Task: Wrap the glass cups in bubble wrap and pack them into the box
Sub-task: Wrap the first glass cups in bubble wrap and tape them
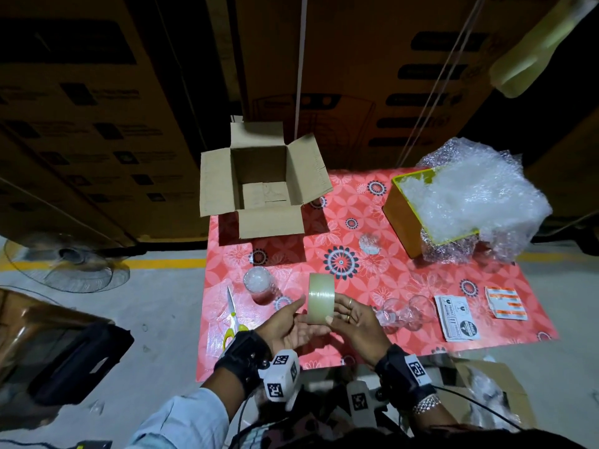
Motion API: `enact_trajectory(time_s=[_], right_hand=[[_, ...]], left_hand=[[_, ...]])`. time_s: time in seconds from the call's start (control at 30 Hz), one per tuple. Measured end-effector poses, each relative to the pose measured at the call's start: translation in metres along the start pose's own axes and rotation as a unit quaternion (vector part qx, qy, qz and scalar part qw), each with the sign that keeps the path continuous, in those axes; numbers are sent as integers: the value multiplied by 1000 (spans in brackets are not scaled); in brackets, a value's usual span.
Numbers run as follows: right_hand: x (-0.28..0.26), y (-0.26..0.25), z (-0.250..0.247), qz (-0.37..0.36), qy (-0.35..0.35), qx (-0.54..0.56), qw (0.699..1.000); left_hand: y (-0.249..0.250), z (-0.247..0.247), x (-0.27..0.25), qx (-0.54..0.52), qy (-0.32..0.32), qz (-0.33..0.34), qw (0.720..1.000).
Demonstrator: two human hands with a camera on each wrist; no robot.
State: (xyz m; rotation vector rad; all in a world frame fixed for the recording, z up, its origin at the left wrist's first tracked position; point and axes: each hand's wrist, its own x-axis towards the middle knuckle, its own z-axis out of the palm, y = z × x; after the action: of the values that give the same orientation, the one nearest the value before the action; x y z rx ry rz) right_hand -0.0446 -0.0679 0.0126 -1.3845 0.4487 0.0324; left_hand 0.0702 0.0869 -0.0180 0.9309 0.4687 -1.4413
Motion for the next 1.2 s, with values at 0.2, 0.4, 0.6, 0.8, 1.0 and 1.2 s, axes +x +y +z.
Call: enact_trajectory(time_s=[0.2, 0.4, 0.6, 0.8, 1.0, 1.2], right_hand=[[-9, 3, 16, -27, 41, -38, 998], [-19, 4, 27, -14, 80, 9, 997], [-27, 5, 36, 11, 108, 76, 991], [-27, 15, 40, 45, 137, 149, 978], [-33, 8, 41, 55, 143, 277, 949], [-32, -2, 30, 77, 209, 345, 912]], left_hand=[[-10, 1, -16, 110, 36, -28, 993], [-14, -4, -34, 180, 70, -40, 980], [-15, -4, -44, 205, 41, -23, 978], [-15, -20, -49, 232, 40, 66, 970], [-25, -31, -51, 182, -11, 127, 975], [-32, -27, -53, 210, -56, 202, 955]])
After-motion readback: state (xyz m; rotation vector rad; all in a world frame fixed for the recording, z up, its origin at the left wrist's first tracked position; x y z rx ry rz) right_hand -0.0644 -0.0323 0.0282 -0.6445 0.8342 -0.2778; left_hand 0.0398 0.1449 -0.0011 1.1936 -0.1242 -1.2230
